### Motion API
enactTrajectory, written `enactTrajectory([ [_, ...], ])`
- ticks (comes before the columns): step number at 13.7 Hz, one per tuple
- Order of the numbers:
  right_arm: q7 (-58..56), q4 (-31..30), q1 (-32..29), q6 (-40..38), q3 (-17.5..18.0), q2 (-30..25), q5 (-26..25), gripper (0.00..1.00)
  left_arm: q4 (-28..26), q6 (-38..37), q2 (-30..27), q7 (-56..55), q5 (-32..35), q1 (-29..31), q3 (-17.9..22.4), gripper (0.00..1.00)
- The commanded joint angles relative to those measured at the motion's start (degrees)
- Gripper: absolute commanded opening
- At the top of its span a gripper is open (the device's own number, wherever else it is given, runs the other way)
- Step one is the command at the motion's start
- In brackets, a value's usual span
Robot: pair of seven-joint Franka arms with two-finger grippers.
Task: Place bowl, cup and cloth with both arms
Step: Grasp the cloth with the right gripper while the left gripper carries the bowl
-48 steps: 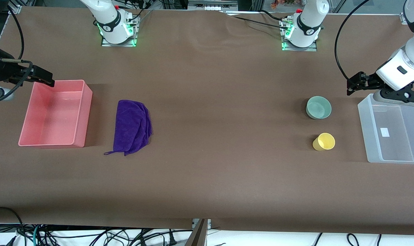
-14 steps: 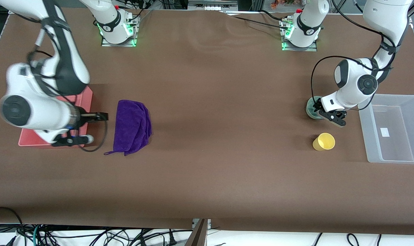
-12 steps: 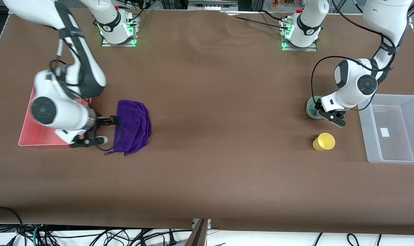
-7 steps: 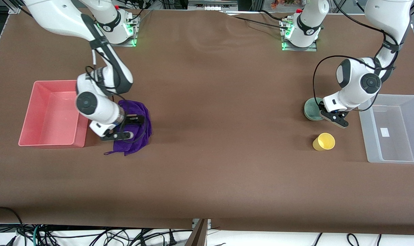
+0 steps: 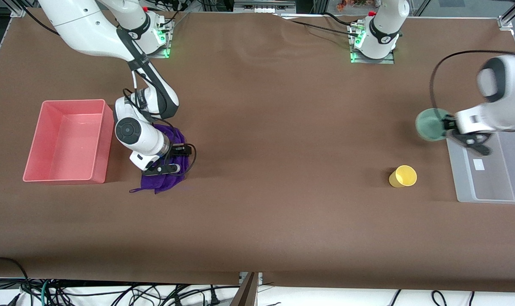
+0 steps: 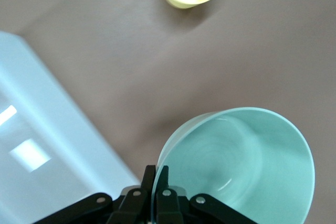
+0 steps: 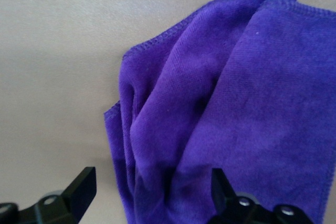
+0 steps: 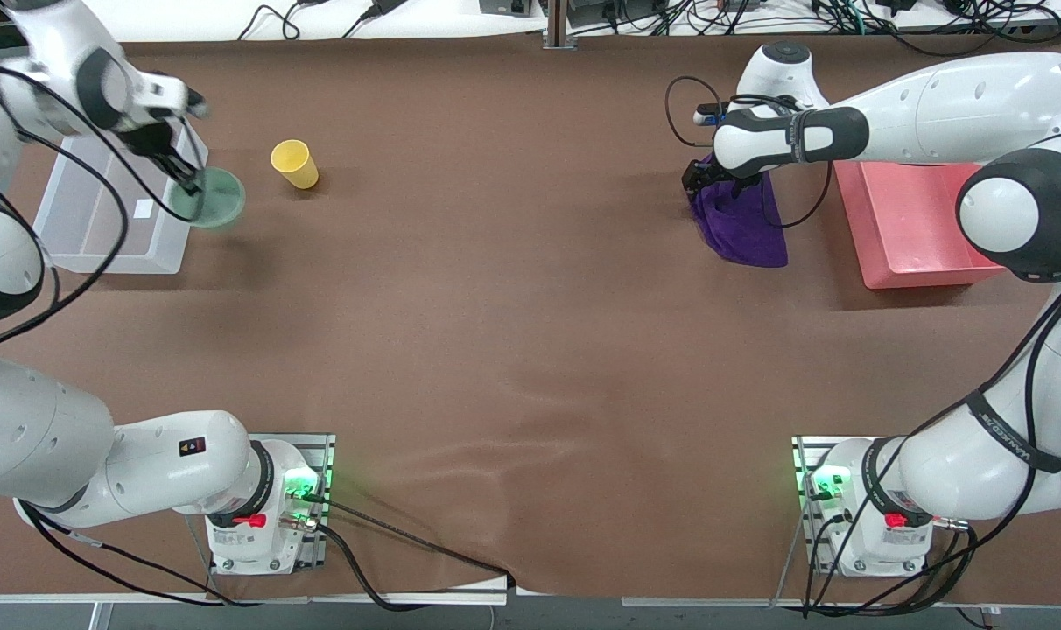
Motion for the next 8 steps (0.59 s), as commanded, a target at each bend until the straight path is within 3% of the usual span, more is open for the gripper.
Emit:
enactTrajectory([
  [1, -0.1, -1.0, -0.4, 1.5, 0.1, 0.0, -0.8, 0.43, 11.0, -4.2, 5.8, 10.3, 1.1, 6.4, -0.2, 0.00],
  [5, -0.1, -1.0, -0.7, 1.3, 0.0, 0.4, -0.8, 0.00, 23.9, -3.2, 19.3, 17.2, 2.2, 14.7, -0.3, 0.00],
  [8, -0.3, -0.6, -0.8, 1.2, 0.0, 0.2, -0.7, 0.00, 24.3, 5.9, 26.6, 17.2, 1.3, 17.2, -0.4, 0.00],
])
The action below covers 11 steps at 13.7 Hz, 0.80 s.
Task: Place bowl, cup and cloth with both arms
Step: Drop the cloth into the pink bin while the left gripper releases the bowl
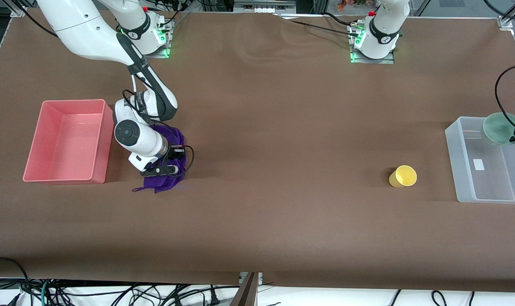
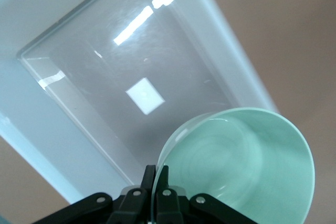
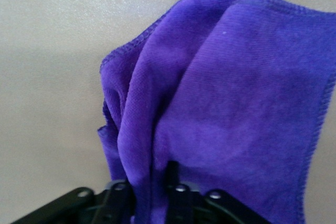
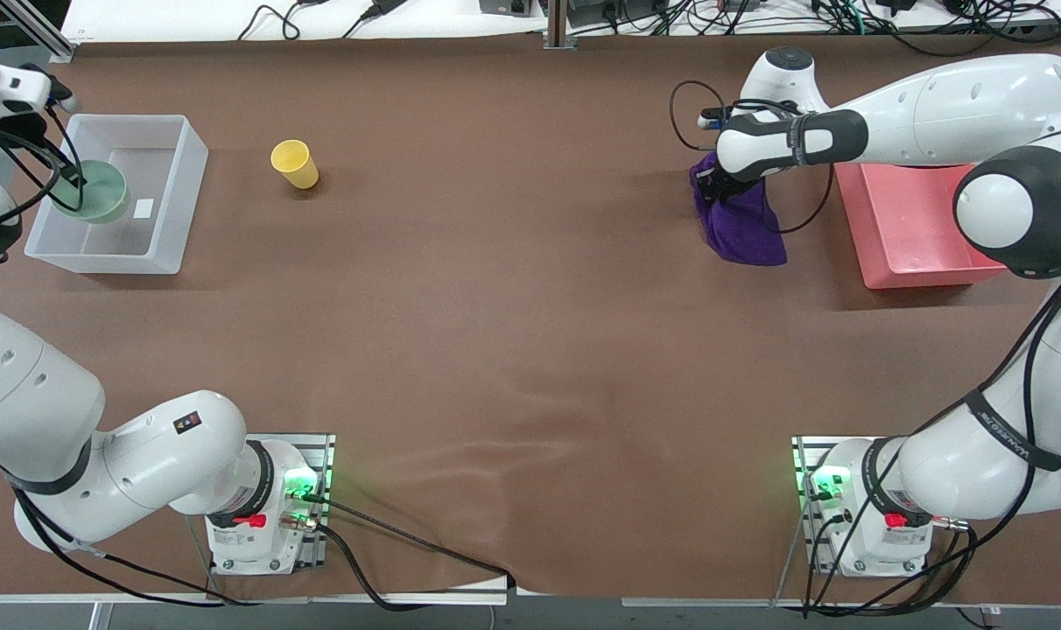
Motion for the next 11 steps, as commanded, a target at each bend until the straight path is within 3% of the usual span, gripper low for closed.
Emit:
enactTrajectory([
  [1, -0.4, -0.3, -0.5, 0.5, 0.4, -0.8, -0.6, 0.00, 3.6, 4.8, 7.7, 0.7, -0.4, 2.3, -1.0, 0.00],
  [3, -0.7, 1.1, -0.9, -2.4, 0.3, -2.1, -0.6, 0.00, 3.5, 4.9, 9.1, 0.8, -3.0, 2.8, -1.1, 0.00],
  [5, -2.2, 6.7, -1.6, -12.6, 0.1, -4.2, -0.6, 0.00, 3.7, 4.8, 9.1, 1.1, -3.0, 2.4, -1.1, 0.97],
  [8, -10.2, 20.4, -4.1, -34.7, -1.0, -6.1, -0.5, 0.00, 4.1, 1.1, 4.9, 1.6, -2.5, 1.6, -2.0, 1.00],
  [11, -21.2, 31.0, -4.2, -53.6, -6.7, -7.9, -0.4, 0.00, 4.3, -7.9, -1.8, -4.6, -2.6, 0.5, -6.5, 1.00],
])
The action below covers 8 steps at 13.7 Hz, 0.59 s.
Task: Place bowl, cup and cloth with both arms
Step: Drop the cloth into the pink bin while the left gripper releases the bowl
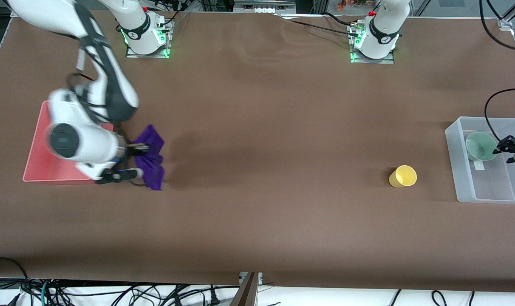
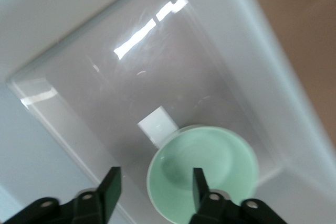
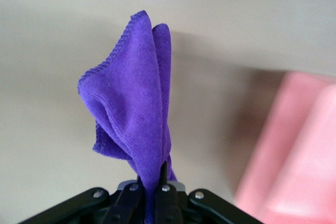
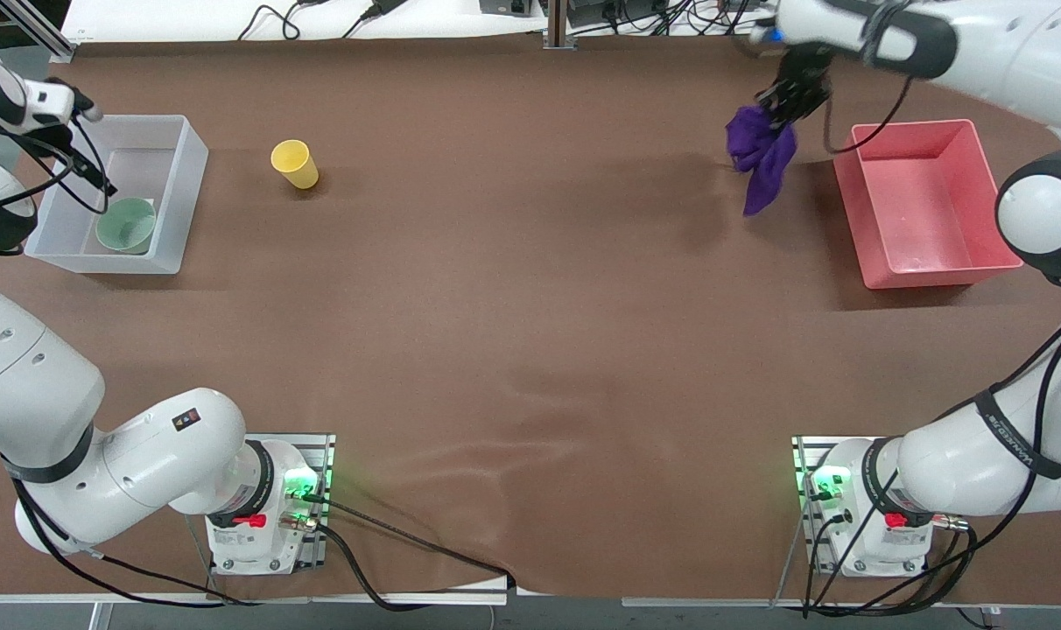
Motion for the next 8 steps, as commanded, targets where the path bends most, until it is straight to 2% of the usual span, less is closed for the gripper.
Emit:
enactTrajectory([
  [1, -11.5, 7.9, -0.3, -13.8, -5.6, -0.2, -0.2, 0.00, -1.1, -7.6, -6.8, -8.7, -0.6, -2.4, -3.2, 1.00],
  [3, -21.5, 8.7, -0.3, -18.5, -12.7, -1.3, -0.3, 0.00, -1.0, -9.6, -7.8, -19.8, -0.8, -5.1, -5.6, 1.00],
  [5, -30.6, 7.2, -0.5, -18.1, -19.3, -0.8, -0.5, 0.00, -0.8, -9.5, -7.3, -33.0, -0.9, -7.9, -8.4, 1.00],
  [6, -34.1, 5.8, -0.5, -16.9, -21.7, -0.3, -0.7, 0.00, -0.8, -9.2, -6.8, -39.1, -1.0, -10.2, -8.8, 1.00],
  [8, -36.2, 1.8, -1.1, -15.0, -23.6, -0.1, -0.9, 0.00, -0.8, -5.9, -4.5, -47.8, -1.0, -14.6, -8.8, 1.00],
])
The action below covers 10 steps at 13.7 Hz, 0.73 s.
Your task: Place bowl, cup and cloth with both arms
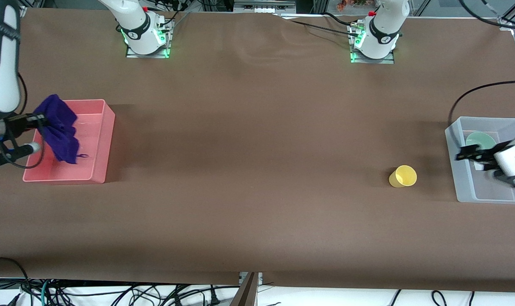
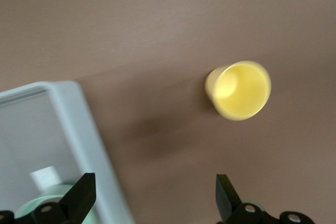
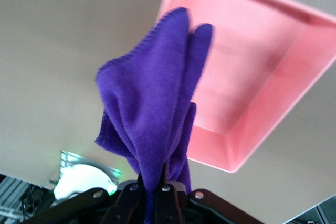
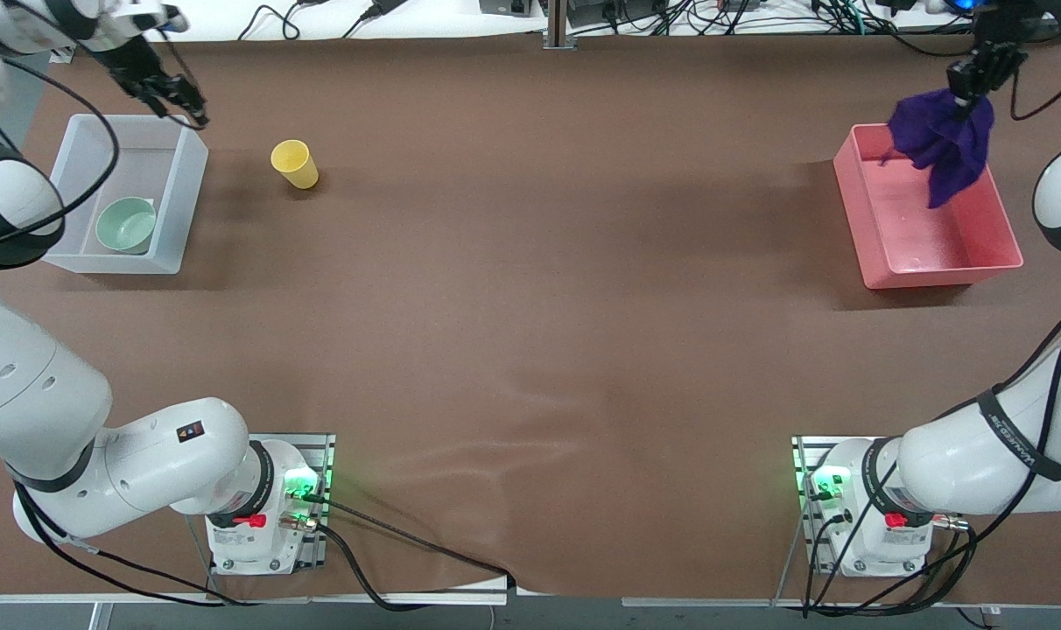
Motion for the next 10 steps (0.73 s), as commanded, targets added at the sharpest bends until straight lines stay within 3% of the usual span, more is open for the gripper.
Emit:
enactTrajectory([
  [1, -2.2, -5.6, -0.2, 2.8, -1.3, 0.2, -0.7, 0.00, -0.9, 6.1, 3.7, -8.7, -0.8, -3.4, 0.5, 1.00],
  [3, -2.1, -10.2, -0.8, 7.1, -1.3, 0.2, -0.7, 0.00, -1.4, 10.3, 7.6, -8.9, -0.6, -3.5, 0.4, 0.99],
  [5, -1.8, -13.4, -1.0, 10.9, -1.3, 0.3, -0.6, 0.02, -2.1, 12.0, 9.9, -8.9, -1.0, -3.7, 0.4, 0.85],
  [6, -1.7, -13.7, -1.1, 11.6, -1.3, 0.7, -0.4, 0.58, -2.7, 12.5, 10.5, -8.9, -1.2, -4.0, 0.4, 0.76],
  [7, -1.6, -13.5, -1.2, 11.6, -1.3, 0.8, 0.1, 1.00, -3.2, 13.2, 10.9, -8.9, -1.4, -4.2, 0.3, 0.53],
  [9, -1.0, -10.7, -1.1, 10.8, -1.2, -0.8, 0.6, 1.00, -3.2, 14.0, 11.8, -8.9, -2.1, -4.9, 0.1, 0.09],
  [10, -1.3, -8.2, -1.1, 9.8, -0.8, -1.3, 1.1, 1.00, -3.1, 14.0, 11.8, -8.9, -2.1, -5.1, 0.1, 0.00],
])
